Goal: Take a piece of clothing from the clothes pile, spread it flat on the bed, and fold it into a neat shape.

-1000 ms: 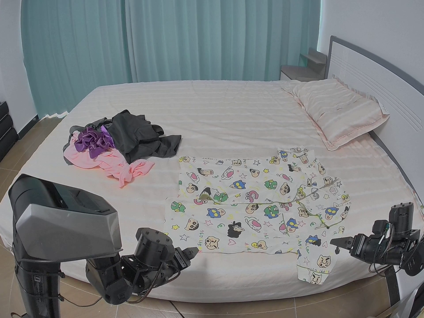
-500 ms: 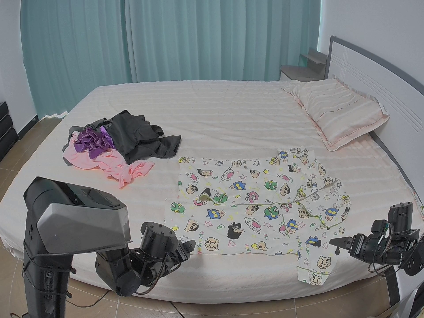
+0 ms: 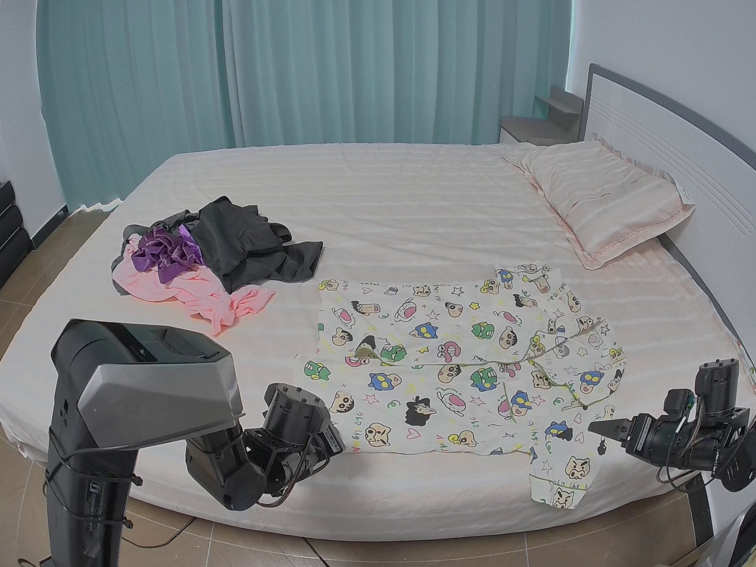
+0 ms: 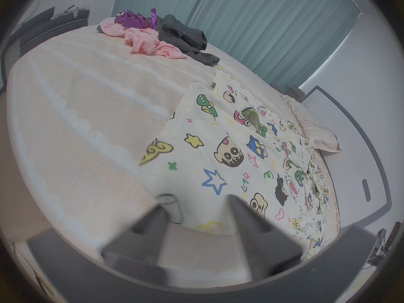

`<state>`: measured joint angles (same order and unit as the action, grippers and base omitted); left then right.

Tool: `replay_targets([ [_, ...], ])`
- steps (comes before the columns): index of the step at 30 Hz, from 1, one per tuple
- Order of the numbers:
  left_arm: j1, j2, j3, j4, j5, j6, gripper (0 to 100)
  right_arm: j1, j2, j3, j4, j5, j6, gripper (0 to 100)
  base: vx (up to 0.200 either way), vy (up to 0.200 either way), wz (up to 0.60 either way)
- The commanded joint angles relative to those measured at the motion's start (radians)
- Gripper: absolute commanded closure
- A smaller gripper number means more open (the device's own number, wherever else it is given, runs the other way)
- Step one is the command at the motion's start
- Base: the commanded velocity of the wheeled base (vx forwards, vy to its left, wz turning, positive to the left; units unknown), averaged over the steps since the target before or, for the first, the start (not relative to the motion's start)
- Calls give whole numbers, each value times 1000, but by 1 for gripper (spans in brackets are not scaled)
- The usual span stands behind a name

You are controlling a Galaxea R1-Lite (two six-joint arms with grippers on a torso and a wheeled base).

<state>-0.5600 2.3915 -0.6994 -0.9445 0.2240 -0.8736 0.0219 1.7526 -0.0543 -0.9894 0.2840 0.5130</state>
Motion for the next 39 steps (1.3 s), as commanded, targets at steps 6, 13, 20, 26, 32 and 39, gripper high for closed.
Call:
replay_targets([
  [6, 15, 3, -9, -2, 44, -8, 100, -31, 54, -4, -17, 1, -7, 0, 0, 0, 0],
  [13, 45, -12, -17, -27, 74, -110, 100, -42, 156, -7, -98, 0, -22, 0, 0, 0, 0],
  [20, 48, -9, -3, -175, 143, -146, 100, -88, 410, -44, -311, -11, -82, 0, 0, 0, 0],
  [26, 65, -6, -9, -209, 153, -148, 100, -106, 548, -108, -356, -14, -111, 0, 0, 0, 0],
  [32, 69, 21, -17, -217, 153, -151, 100, -105, 584, -176, -347, -16, -120, 0, 0, 0, 0],
  [39, 66, 35, -15, -246, 153, -148, 100, -102, 614, -219, -342, -16, -123, 0, 0, 0, 0],
])
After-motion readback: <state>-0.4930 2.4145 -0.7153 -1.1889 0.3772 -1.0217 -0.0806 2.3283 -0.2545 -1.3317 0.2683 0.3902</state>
